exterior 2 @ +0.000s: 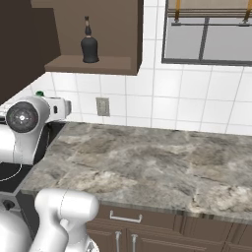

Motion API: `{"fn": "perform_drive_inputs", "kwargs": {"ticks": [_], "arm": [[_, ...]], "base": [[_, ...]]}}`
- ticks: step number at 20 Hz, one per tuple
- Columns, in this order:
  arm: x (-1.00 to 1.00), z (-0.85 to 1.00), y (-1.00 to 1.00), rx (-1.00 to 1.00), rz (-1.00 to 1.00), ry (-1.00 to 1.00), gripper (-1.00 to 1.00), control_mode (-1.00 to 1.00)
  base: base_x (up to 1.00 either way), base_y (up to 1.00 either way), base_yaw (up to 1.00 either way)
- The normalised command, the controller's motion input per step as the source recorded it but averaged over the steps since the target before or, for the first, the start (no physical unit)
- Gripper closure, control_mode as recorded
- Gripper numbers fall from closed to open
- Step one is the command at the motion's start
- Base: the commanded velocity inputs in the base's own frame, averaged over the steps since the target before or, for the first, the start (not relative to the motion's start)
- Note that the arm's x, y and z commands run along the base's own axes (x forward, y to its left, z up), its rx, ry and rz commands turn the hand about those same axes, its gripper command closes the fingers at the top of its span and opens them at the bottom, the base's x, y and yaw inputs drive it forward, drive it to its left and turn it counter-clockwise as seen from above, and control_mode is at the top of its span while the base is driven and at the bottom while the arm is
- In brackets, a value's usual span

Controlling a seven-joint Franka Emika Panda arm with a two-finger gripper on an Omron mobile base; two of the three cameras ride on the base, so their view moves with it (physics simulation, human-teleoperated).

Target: Sort all alcoholic drinks to one cabinet, and non-alcoholic drinks to the other.

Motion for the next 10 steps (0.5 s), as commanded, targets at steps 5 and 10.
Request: {"fn": "perform_drive_inputs", "kwargs": {"ticks": [5, 10], "arm": [[0.00, 0.39, 0.00, 0.00, -0.08, 0.08, 1.00, -1.00], [0.00, 0.36, -0.08, 0.00, -0.06, 0.10, 1.00, -1.00]], "base": [[0.00, 0.00, 0.00], [0.00, 0.00, 0.00]]}}
